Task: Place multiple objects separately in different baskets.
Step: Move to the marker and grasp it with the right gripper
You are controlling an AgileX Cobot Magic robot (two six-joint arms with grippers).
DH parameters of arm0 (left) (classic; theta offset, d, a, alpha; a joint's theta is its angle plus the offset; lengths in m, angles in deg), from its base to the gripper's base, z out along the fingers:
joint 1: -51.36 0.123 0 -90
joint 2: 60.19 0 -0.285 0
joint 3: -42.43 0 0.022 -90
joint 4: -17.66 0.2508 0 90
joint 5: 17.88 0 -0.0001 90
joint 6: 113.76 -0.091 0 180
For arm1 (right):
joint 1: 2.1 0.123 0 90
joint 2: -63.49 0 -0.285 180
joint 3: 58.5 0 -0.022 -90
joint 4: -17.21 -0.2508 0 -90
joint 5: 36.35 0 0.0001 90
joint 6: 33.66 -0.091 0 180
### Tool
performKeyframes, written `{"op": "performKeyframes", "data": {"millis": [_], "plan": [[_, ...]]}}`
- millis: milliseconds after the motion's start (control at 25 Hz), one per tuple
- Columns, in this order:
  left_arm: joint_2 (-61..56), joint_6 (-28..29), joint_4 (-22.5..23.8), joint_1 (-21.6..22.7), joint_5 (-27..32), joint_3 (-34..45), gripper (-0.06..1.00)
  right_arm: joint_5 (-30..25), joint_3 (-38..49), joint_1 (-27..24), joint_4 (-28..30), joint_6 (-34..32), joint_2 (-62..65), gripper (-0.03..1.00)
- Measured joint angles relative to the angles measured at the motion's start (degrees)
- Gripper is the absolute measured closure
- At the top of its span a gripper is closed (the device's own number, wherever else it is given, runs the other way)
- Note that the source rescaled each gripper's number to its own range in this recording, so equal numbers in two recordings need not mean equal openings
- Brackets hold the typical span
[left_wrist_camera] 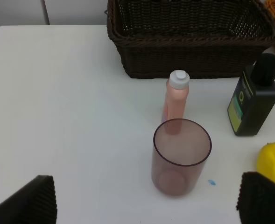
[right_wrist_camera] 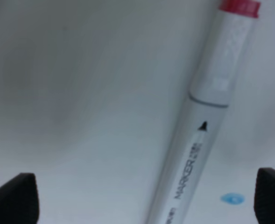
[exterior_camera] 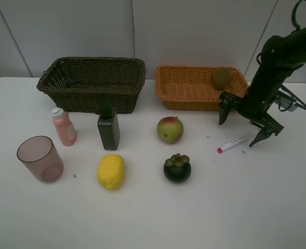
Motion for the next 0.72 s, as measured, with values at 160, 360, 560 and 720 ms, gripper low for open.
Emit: {"op": "performKeyframes", "data": {"millis": [160, 360, 560, 720], "plan": [[0.00, 0.00, 0.00, 0.00, 0.00, 0.00, -0.06, -2.30, 0.00, -0.99, 3.18, -0.31, 0.00, -0.03], [0.00, 0.00, 0.00, 0.00, 0.00, 0.00, -0.06, -2.47, 0.00, -2.23, 1.17, -0.31, 0.00, -0.03], [0.00, 0.00, 0.00, 0.00, 0.00, 0.00, -0.06, -0.94, 0.20, -2.67, 0.42, -0.76, 0.00, -0.03], [0.00, 0.00, 0.00, 0.00, 0.00, 0.00, -0.06, 0.12, 0.32, -3.15, 0.41, -0.93, 0.00, -0.03]]}}
